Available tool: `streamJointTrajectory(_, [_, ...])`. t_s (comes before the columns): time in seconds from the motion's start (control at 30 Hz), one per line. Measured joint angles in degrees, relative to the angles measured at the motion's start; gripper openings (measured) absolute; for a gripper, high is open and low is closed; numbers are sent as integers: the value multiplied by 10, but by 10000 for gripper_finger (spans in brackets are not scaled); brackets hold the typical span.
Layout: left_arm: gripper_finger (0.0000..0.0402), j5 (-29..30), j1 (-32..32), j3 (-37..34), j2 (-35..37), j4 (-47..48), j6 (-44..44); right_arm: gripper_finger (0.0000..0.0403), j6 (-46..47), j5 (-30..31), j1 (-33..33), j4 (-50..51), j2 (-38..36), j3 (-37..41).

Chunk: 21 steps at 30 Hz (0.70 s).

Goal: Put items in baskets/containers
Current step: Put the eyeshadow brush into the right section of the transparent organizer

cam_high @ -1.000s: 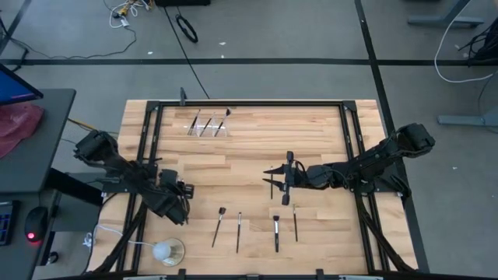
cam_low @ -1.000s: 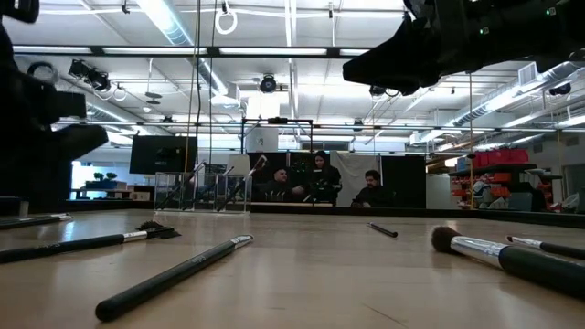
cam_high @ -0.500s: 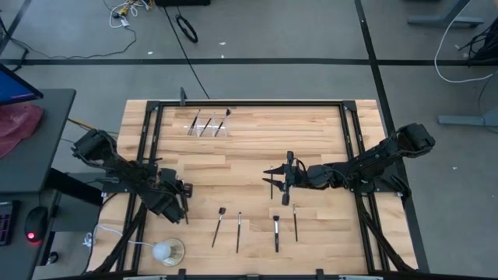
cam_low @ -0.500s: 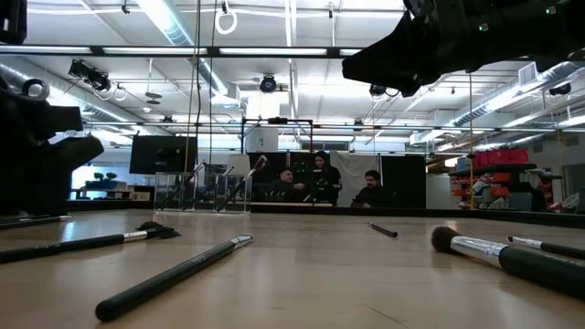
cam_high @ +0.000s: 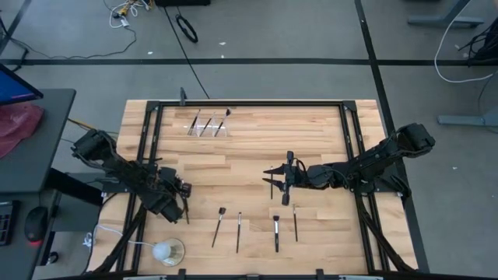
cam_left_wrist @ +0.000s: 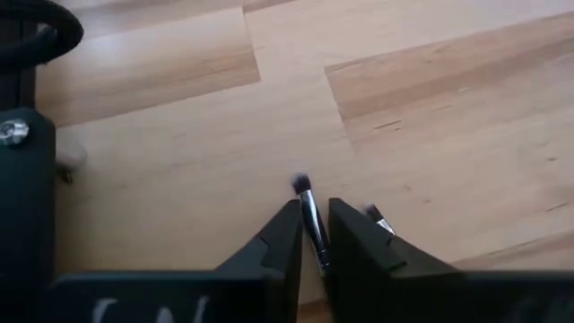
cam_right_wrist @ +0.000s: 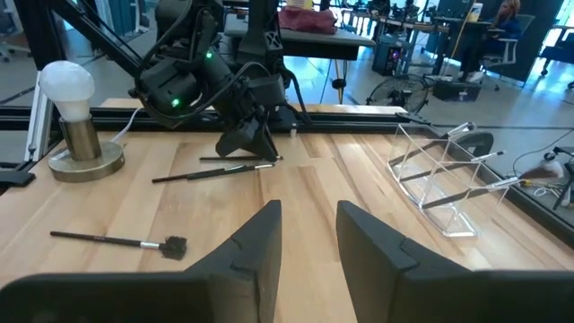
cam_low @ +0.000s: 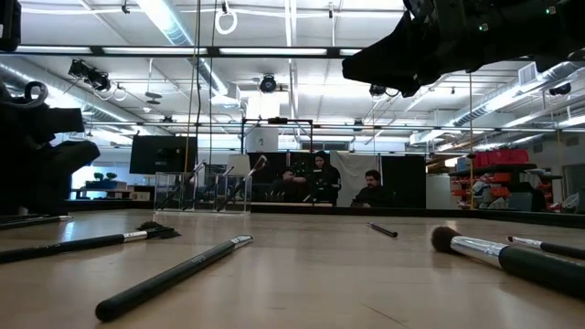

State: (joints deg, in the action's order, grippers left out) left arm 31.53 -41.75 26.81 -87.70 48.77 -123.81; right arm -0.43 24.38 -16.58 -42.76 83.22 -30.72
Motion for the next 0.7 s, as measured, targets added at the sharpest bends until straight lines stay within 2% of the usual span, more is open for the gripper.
streamJointTrajectory(0.3, [12,7,-13,-2,-1,2,8,111,0,0,0,0,0,0])
streamJointTrajectory(0.7, [6,32,-13,-2,3,2,4,111,-2,0,0,0,0,0])
